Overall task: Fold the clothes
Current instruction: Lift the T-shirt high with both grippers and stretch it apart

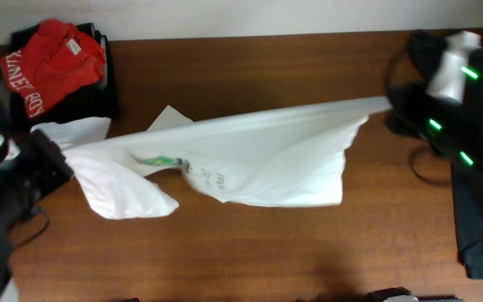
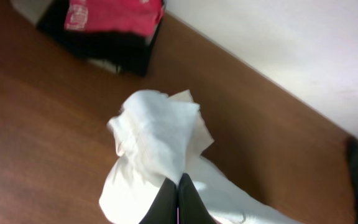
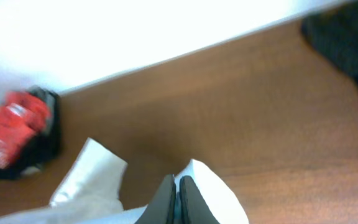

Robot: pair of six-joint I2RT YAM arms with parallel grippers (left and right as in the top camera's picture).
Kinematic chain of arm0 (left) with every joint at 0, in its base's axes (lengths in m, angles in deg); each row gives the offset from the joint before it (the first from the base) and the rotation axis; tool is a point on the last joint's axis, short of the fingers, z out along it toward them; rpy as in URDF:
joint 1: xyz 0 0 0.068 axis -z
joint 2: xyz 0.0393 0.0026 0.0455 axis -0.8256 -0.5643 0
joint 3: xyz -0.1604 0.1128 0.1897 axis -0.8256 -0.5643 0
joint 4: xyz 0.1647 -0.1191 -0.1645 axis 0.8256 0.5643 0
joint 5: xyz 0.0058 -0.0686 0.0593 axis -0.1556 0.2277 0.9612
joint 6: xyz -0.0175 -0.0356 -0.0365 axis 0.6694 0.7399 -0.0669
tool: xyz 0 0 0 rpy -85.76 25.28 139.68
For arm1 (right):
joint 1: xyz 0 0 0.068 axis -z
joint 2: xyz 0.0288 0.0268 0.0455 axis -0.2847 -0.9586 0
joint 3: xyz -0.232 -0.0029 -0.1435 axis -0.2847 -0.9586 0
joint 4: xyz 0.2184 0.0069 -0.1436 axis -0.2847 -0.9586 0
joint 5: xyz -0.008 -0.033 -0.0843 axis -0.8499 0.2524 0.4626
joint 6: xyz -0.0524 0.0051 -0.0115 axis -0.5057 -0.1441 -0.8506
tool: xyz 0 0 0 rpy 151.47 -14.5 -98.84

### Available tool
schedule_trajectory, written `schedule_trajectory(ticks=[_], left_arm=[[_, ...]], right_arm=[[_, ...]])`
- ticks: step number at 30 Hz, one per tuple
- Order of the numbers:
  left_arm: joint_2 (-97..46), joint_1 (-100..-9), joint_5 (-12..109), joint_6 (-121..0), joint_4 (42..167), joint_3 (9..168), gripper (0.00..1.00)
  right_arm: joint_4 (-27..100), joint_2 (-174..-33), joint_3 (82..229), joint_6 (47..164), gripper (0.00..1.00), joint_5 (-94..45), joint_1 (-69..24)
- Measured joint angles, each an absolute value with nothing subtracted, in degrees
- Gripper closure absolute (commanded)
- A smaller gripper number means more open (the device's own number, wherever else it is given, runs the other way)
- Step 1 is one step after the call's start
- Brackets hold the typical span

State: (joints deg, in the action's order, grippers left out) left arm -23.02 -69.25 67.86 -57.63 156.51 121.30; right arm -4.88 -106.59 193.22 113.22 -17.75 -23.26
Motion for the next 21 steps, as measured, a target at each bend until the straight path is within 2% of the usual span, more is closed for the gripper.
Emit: schedule_trajectory(ticks=[7, 12, 16, 18, 21], left_arm=[[-20.6, -69.3, 63.5, -59.1, 159.0, 136.1, 0.99], [-20.0, -69.3, 62.4, -59.5, 158.1, 139.0, 0.99], [-24.6, -69.3, 61.9, -60.6, 157.8, 137.8, 0.99], [-31.3, -69.3, 61.0, -61.4, 155.5, 136.9, 0.99], [-40.6, -69.1, 59.4, -61.9, 148.7, 136.4, 0.99]], right_arm=[[-8.3, -99.9, 206.0, 113.9, 0.96, -16.5, -22.6], [-8.4, -100.3, 208.9, 114.0, 0.96, -14.7, -22.5], [-8.2, -106.4, 209.0, 114.2, 0.96, -14.4, -22.5], [-6.8, -111.5, 209.0, 114.3, 0.96, -14.2, -22.5], [1.4, -120.1, 209.0, 114.3, 0.96, -14.3, -22.6]])
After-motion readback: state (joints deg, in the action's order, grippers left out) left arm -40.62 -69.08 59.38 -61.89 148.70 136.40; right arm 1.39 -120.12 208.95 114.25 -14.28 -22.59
